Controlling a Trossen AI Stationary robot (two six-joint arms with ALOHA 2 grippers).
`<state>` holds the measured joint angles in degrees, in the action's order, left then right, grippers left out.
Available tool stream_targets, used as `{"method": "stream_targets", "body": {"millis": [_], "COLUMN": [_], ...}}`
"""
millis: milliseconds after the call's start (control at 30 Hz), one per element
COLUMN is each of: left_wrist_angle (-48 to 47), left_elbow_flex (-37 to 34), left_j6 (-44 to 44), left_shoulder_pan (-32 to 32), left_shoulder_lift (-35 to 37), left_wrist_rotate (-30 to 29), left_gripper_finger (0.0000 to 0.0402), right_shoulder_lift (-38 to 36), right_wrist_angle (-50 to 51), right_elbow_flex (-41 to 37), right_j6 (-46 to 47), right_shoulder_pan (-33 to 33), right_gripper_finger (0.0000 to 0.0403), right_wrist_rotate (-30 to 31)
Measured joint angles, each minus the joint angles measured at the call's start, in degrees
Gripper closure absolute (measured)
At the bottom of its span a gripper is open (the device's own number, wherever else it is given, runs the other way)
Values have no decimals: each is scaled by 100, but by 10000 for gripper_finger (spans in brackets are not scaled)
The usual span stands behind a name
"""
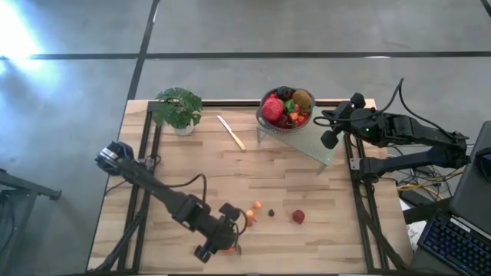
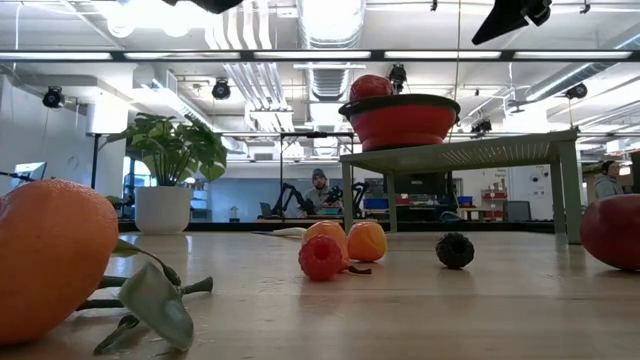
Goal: Pick & Place Fruit
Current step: Put the orange into the red gray colander on the shelf
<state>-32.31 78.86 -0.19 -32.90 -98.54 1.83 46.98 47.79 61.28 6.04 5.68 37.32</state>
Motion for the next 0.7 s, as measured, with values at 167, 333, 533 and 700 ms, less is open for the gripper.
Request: {"method": "stream_targets", "body": {"millis": [167,333,533,700], "left_wrist_angle": [619,1207,1878,2140], "left_elbow_flex": [-416,-936,-1422,-1667], "left_j6": [-58,-190,-229,-229], "left_shoulder_pan": [-114,-112,-112,-112], "left_shoulder_lift": [0,0,0,1], "left_wrist_rotate": [-53,-68,-26,22], "left_gripper_finger": [183,183,184,184], "right_shoulder_lift": [0,0,2,2], "right_wrist_angle": [-9,-11,-9,-14], "right_elbow_flex": [-7,-67,-196,-306], "right_j6": [162,260,259,246], "right_shoulder_pan": [-1,-1,-1,-3], "right_gripper_finger": [394,394,394,394], "right_wrist_rotate": [2,2,8,23]}}
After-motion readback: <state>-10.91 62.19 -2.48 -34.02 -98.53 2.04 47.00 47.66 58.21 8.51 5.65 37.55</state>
